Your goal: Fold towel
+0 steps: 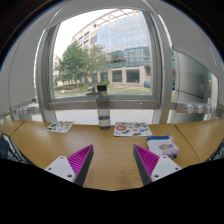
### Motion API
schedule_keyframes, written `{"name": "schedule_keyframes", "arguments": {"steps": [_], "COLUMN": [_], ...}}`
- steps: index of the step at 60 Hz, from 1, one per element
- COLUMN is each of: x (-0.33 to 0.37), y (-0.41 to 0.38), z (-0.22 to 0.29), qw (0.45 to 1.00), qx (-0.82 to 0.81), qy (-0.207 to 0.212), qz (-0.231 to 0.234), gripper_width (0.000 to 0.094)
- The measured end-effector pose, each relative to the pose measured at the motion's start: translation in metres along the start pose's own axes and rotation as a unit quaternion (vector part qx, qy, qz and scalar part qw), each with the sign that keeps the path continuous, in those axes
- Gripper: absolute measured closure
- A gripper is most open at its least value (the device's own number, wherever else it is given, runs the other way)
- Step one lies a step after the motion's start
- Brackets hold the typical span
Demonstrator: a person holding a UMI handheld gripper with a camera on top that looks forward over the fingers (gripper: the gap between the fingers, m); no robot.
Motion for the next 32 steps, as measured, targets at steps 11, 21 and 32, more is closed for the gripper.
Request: {"name": "schedule_keyframes", "arguments": {"steps": [11,21,32], "x": [0.024,0.037,0.044], "y": [-0.034,-0.048,-0.051], "z": [-0.023,-0.033,-0.049], "qw": [1.000,1.000,0.999], "qx": [0.013,0.017,0.018], "qy": [-0.005,-0.007,-0.021], "qz": [0.014,0.018,0.019], "gripper_width": [0.0124,0.0124,0.0125]}}
Point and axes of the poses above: the point between the fingertips, and its own axes, seen from behind it with the camera up: y to the right, z up, x backward, against the way the camera looks, the point moved 9 cm from there along x, backward, against the way the camera looks, and after that the axes turned 13 degrees about -x, right-handed, at the moved point
